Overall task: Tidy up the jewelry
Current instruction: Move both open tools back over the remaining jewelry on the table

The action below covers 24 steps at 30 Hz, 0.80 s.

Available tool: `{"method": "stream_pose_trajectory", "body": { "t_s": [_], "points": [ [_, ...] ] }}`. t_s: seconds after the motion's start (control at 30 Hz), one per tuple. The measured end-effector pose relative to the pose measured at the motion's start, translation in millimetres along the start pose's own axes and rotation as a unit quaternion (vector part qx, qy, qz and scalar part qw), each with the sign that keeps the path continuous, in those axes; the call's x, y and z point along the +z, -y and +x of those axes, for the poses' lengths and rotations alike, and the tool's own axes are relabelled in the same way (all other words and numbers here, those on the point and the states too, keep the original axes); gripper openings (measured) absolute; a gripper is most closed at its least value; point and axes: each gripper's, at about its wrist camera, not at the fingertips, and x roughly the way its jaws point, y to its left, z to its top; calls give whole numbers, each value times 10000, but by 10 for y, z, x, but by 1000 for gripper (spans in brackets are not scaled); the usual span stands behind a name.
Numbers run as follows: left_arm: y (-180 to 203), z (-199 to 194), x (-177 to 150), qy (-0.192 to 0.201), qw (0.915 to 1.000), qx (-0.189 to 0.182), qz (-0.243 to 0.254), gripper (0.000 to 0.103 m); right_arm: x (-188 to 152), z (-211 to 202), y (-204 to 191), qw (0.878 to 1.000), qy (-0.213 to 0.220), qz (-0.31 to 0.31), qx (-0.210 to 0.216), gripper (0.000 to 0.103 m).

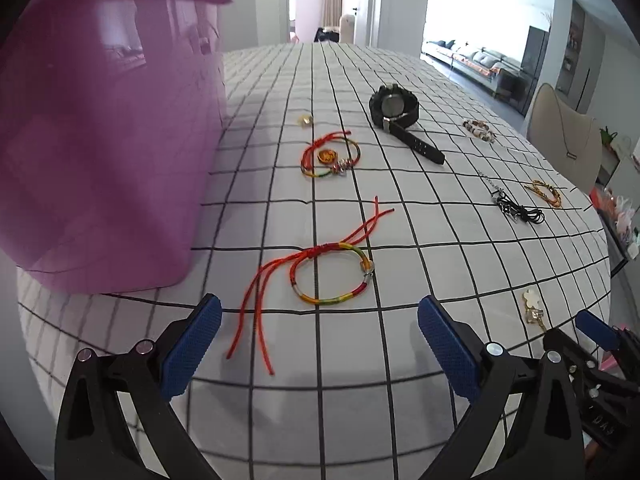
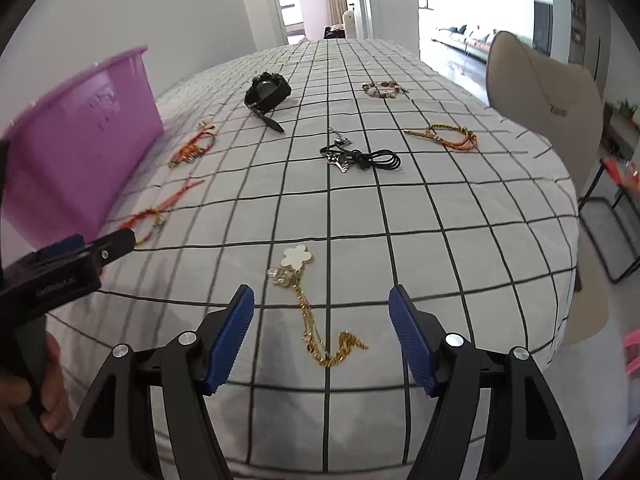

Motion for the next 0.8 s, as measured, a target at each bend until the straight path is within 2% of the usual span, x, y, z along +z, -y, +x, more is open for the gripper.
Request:
{"method": "stream_pose_trajectory", "body": {
  "t_s": [0.17,0.53,0.7,0.8],
  "points": [
    [14,149,27,-54,9999,53,145,97,29,54,-41,9998,111,60,-124,67],
    [-16,335,119,-267,9995,-100,132,97,31,175,-202,9982,161,-248,-513,66],
    [-5,408,137,-400,9990,-93,169,97,21,183,-218,9981,208,-255,-513,66],
    [25,421,136,-428,9988,-15,239,98,17,185,-243,9981,241,-314,-477,61]
  ]
}}
